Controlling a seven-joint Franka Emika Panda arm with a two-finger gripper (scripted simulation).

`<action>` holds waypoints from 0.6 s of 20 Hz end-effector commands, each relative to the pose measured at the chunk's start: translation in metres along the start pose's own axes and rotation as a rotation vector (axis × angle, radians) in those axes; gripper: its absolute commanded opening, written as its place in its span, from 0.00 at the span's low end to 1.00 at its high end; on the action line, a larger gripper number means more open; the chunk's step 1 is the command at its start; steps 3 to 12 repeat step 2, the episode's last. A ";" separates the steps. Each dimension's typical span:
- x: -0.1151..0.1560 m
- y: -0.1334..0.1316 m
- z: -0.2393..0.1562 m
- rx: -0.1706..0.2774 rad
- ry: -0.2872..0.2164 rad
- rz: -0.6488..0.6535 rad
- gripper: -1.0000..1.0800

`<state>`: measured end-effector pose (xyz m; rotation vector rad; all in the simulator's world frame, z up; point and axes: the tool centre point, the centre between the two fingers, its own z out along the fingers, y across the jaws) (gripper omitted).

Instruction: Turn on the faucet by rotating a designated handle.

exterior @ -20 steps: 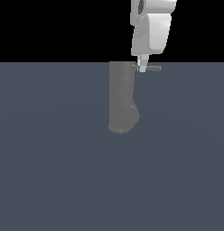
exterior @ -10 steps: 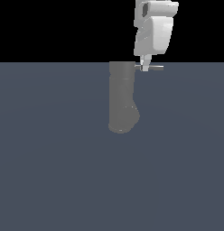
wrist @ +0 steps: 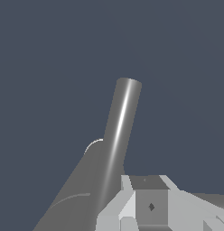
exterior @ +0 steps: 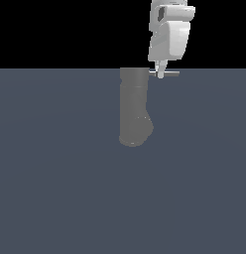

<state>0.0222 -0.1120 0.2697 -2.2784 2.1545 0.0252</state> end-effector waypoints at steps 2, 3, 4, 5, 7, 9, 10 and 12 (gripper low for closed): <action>0.047 0.003 -0.001 0.007 0.015 0.067 0.00; 0.047 0.003 -0.001 0.007 0.015 0.067 0.00; 0.047 0.003 -0.001 0.007 0.015 0.067 0.00; 0.047 0.003 -0.001 0.007 0.015 0.067 0.00; 0.047 0.003 -0.001 0.007 0.015 0.067 0.00; 0.047 0.003 -0.001 0.007 0.015 0.067 0.00; 0.047 0.003 -0.001 0.007 0.015 0.067 0.00; 0.047 0.003 -0.001 0.007 0.015 0.067 0.00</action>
